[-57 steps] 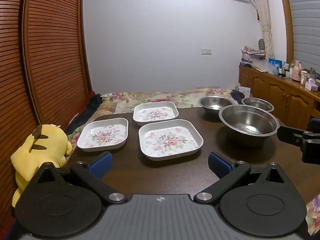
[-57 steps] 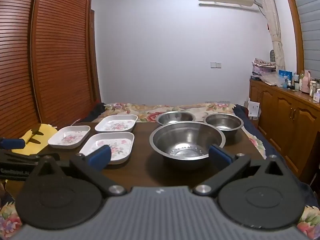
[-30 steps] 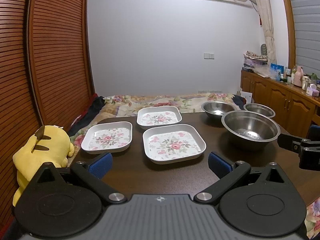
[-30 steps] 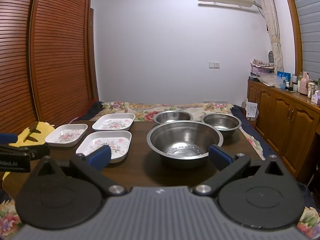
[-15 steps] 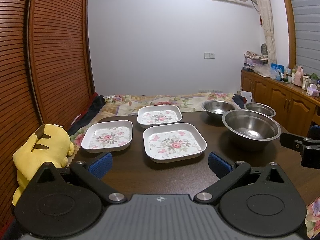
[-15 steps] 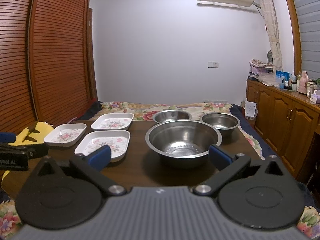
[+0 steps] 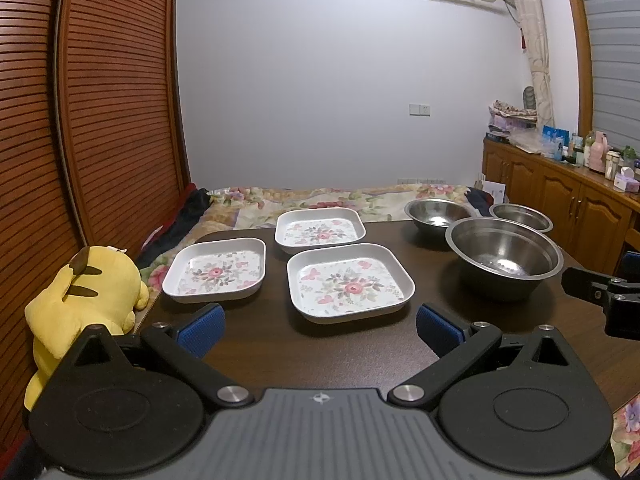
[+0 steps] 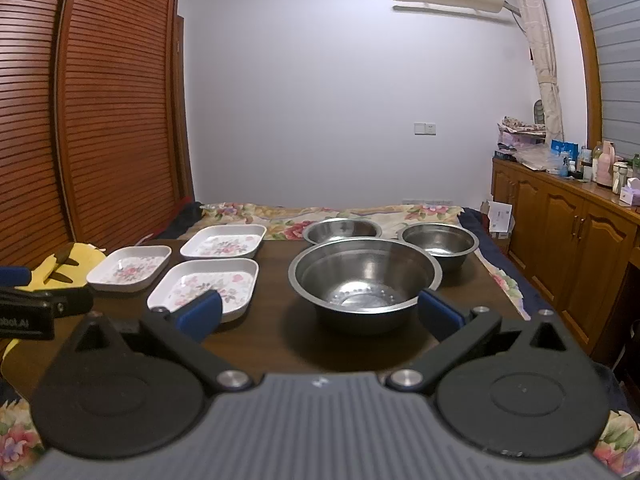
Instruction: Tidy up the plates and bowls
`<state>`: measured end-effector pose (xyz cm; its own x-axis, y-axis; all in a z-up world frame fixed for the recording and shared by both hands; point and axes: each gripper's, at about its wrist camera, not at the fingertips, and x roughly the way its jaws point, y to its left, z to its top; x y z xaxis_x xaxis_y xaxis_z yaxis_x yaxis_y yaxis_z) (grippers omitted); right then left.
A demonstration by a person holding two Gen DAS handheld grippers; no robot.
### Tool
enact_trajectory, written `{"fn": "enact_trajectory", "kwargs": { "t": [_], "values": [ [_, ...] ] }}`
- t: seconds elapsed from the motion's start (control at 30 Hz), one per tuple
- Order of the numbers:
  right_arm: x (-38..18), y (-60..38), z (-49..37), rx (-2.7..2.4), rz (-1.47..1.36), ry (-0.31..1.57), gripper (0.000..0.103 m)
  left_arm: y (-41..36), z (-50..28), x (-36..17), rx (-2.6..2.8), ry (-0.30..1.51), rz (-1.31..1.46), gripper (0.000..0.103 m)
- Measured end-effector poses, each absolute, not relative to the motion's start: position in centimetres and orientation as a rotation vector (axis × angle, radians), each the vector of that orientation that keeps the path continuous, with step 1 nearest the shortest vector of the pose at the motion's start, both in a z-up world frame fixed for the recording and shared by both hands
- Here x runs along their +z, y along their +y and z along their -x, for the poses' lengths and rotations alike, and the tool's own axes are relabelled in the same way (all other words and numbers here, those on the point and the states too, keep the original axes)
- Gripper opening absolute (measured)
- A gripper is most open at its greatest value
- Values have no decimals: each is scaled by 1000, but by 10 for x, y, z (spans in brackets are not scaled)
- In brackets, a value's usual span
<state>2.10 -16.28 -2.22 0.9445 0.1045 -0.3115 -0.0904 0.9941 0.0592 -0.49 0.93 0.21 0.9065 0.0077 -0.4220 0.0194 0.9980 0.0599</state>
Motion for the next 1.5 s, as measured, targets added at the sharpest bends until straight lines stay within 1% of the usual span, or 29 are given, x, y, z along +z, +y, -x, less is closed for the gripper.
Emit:
{"fn": "enact_trajectory", "kwargs": {
  "t": [0.97,1.5],
  "values": [
    [-25,-160,-20,105,-43,325,103,10,2,-5,-7,452,-61,103],
    [-36,-149,-35,137,-35,357,103,32,-28,-33,-20,579,-31,103]
  ]
}}
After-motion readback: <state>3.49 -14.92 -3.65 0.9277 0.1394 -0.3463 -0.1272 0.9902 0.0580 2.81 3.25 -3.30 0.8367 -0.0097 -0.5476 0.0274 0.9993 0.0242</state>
